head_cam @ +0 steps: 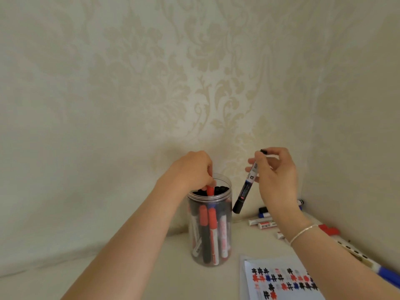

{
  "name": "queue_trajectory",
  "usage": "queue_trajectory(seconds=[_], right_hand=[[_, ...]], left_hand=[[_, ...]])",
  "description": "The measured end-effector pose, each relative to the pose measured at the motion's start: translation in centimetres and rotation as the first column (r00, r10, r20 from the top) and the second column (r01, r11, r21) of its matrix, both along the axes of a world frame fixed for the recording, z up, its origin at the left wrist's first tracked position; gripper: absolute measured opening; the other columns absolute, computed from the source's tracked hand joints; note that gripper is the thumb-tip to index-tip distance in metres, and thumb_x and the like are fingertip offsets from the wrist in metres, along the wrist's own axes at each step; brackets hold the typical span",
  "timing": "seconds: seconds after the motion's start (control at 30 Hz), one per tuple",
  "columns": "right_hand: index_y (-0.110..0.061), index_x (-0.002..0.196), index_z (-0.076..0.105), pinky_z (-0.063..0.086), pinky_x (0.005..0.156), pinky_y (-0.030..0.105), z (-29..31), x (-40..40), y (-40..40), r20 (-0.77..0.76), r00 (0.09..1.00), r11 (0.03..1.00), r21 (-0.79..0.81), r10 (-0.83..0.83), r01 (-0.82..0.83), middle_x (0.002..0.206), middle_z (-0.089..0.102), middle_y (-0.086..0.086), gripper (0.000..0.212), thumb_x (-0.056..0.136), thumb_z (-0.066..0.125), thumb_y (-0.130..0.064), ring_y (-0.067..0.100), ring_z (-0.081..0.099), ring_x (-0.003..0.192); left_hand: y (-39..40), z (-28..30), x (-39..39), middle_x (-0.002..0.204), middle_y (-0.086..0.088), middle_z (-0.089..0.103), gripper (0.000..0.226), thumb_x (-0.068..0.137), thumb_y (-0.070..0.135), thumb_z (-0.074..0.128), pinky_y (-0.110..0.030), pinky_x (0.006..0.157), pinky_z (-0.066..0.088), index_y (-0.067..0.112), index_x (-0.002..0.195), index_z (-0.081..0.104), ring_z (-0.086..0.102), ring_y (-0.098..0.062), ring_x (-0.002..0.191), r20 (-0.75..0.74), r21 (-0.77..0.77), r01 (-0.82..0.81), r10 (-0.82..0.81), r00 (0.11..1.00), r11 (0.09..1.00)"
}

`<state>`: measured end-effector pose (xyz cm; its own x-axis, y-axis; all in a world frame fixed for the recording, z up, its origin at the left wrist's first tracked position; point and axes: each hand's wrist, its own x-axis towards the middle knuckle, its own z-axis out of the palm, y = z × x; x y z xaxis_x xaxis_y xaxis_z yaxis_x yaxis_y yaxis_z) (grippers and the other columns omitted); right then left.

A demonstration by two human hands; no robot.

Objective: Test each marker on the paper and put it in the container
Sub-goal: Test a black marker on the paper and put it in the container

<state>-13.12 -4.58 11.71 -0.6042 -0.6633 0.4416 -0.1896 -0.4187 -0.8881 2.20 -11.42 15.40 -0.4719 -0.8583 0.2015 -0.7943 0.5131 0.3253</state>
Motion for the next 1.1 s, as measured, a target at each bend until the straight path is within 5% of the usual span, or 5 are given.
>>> queue_trajectory(seconds=[0.2,0.47,0.7,0.93,1.1], right_hand=[[-0.014,0.104,0.043,0.039,0.047,0.016,-1.0,1.3,0.5,-0.445,0.861,0.934,0.345,0.246,-0.088,0.07,0.05,0.001,0.007,0.097,0.042,-0.012,0.014,0.048,0.056],[-0.004,0.099,0.055,0.034,0.037,0.019,1.7,2.1,-1.4,-0.411,0.782,0.746,0.658,0.469,-0.101,0.069,0.055,0.006,0.017,0.083,0.048,-0.003,0.016,0.051,0.048],[-0.009,0.067,0.049,0.038,0.037,0.016,0.8,2.4,-1.4,-0.533,0.721,0.782,0.622,0.443,-0.021,0.061,0.058,0.012,0.022,0.086,0.04,0.0,0.024,0.059,0.049],[-0.007,0.079,0.049,0.036,0.039,0.019,1.9,2.7,-2.0,-0.587,0.594,0.689,0.721,0.55,0.075,0.059,0.061,0.011,0.015,0.091,0.041,-0.012,0.019,0.057,0.047],[-0.002,0.104,0.057,0.045,0.044,0.026,2.7,2.7,-2.4,-0.603,0.537,0.651,0.749,0.59,0.124,0.091,0.066,0.019,0.023,0.091,0.041,-0.011,0.032,0.064,0.07]], left_hand=[[0.6,-1.1,-0.6,0.094,-0.013,0.068,0.022,0.085,0.025,0.064,-0.03,0.067,0.045,0.004,0.094,0.065,0.064,-0.029,0.088,0.133,0.028,-0.038,0.034,0.991,0.999],[-0.3,0.3,-1.5,0.08,-0.005,0.07,0.022,0.077,0.012,0.058,-0.028,0.068,0.051,0.009,0.093,0.073,0.065,-0.02,0.079,0.171,0.237,-0.053,0.012,0.985,0.97],[-0.5,0.5,-2.7,0.086,-0.008,0.074,0.022,0.084,0.014,0.059,-0.035,0.082,0.058,0.002,0.099,0.071,0.071,-0.024,0.086,0.3,0.306,-0.042,-0.054,0.953,0.951],[-0.5,0.5,-2.0,0.083,-0.004,0.076,0.022,0.086,0.013,0.061,-0.037,0.086,0.057,0.003,0.104,0.069,0.072,-0.019,0.084,0.263,0.427,-0.042,-0.08,0.961,0.903],[-0.2,0.9,-1.6,0.079,0.004,0.075,0.023,0.077,0.023,0.077,-0.032,0.089,0.055,0.01,0.095,0.074,0.071,-0.012,0.078,0.31,0.442,0.003,-0.156,0.938,0.897]])
